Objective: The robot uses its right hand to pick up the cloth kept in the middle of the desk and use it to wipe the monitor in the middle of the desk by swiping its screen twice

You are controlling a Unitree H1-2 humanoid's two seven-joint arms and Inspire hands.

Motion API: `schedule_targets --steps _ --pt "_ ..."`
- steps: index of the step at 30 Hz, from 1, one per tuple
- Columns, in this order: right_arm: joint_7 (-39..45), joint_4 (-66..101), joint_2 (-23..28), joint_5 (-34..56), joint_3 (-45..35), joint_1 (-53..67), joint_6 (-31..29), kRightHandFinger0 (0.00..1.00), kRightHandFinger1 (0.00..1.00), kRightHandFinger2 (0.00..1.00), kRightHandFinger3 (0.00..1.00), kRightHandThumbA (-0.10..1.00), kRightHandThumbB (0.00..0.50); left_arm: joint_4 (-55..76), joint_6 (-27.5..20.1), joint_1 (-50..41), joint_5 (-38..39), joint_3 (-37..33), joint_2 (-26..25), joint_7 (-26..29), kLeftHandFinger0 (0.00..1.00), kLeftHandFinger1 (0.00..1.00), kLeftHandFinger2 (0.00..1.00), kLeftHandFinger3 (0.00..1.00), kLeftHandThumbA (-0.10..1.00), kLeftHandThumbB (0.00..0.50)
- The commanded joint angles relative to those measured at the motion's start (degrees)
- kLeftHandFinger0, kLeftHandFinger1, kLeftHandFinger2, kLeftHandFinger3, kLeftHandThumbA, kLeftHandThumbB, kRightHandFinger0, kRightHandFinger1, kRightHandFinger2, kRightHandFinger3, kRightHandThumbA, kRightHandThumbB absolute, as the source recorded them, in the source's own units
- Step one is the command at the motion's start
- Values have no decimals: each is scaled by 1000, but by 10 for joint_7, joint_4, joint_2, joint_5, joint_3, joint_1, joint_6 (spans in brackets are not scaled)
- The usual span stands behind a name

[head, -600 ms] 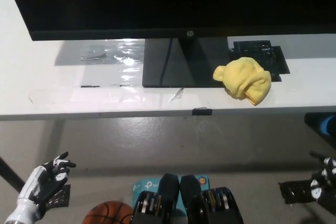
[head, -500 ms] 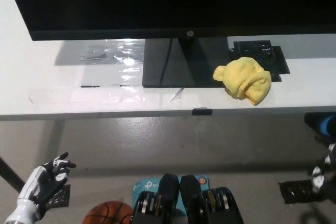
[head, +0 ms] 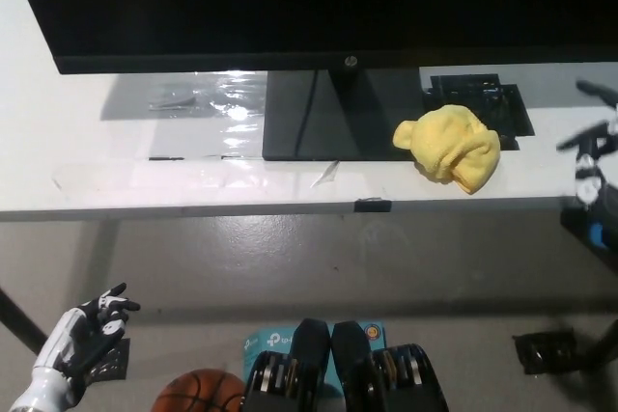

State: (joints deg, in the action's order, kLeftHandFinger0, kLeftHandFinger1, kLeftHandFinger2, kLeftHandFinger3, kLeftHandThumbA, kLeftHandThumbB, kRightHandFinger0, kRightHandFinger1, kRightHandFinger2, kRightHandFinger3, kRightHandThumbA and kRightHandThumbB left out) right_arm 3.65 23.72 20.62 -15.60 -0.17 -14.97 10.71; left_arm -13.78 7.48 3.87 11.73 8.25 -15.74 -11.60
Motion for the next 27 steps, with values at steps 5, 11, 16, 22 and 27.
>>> schedule_targets --steps 5,11,16,22,27 --pt "28 -40 2 -65 47 -93 44 647 774 502 756 153 218 8 -3 14 8 6 -10 -8 988 938 992 1000 246 106" --pt "37 -122 6 -87 87 -123 29 785 854 725 856 250 217 11 3 16 15 10 -8 -8 997 945 1000 1000 227 97" --pt "59 -144 9 -109 115 -130 62 1000 1000 1000 1000 403 219 8 1 17 12 9 -9 -6 1000 944 1000 1000 225 98" --pt "88 -155 7 -108 126 -134 110 1000 1000 1000 1000 430 248 12 3 21 7 4 -12 -7 1000 958 1000 1000 215 95" --pt "97 -173 4 -101 128 -142 118 1000 1000 1000 1000 439 241 9 -1 26 5 4 -15 -8 1000 973 1000 1000 243 102"
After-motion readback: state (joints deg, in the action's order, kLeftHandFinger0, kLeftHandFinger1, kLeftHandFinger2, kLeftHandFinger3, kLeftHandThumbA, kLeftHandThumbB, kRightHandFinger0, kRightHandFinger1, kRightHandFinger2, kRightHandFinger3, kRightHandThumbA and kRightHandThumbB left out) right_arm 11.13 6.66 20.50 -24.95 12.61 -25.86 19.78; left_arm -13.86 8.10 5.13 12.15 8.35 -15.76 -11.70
